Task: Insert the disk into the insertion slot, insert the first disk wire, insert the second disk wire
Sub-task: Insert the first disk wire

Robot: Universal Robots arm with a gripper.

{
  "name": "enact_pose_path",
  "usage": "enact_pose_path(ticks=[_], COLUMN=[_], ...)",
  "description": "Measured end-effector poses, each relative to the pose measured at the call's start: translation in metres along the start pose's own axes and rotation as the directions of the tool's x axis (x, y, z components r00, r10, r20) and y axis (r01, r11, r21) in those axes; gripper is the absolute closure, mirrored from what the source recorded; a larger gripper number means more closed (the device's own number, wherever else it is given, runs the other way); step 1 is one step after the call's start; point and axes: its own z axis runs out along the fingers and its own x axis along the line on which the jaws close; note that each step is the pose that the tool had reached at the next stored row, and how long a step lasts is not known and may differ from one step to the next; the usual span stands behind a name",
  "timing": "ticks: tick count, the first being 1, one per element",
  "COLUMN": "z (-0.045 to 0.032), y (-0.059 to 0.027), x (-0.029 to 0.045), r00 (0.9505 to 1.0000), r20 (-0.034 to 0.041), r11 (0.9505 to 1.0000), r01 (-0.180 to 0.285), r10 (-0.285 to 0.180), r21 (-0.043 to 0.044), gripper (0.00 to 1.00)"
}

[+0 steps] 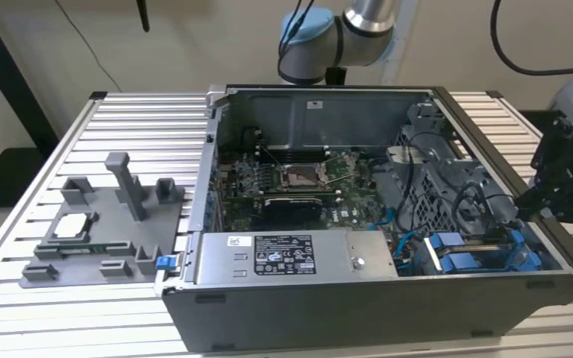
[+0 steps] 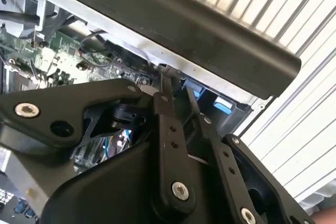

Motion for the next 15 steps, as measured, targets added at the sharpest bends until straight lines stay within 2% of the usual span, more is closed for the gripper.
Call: enact_pose_path(ticks=[3, 6, 15], z=[0.0022, 0.0043, 0.0039], y=[-0.0028, -0.0034, -0.0038], x=[0.0020, 0.0032, 0.0068], r00=[0.9999, 0.9997, 0.9995], r20=[0.0134, 0.0226, 0.0267], r11=[1.0000, 1.0000, 0.9999], r01=[0.001, -0.002, -0.014], r10=[-0.001, 0.002, 0.014], r21=[-0.0017, -0.0021, -0.0002], gripper=[1.00, 1.00, 1.00])
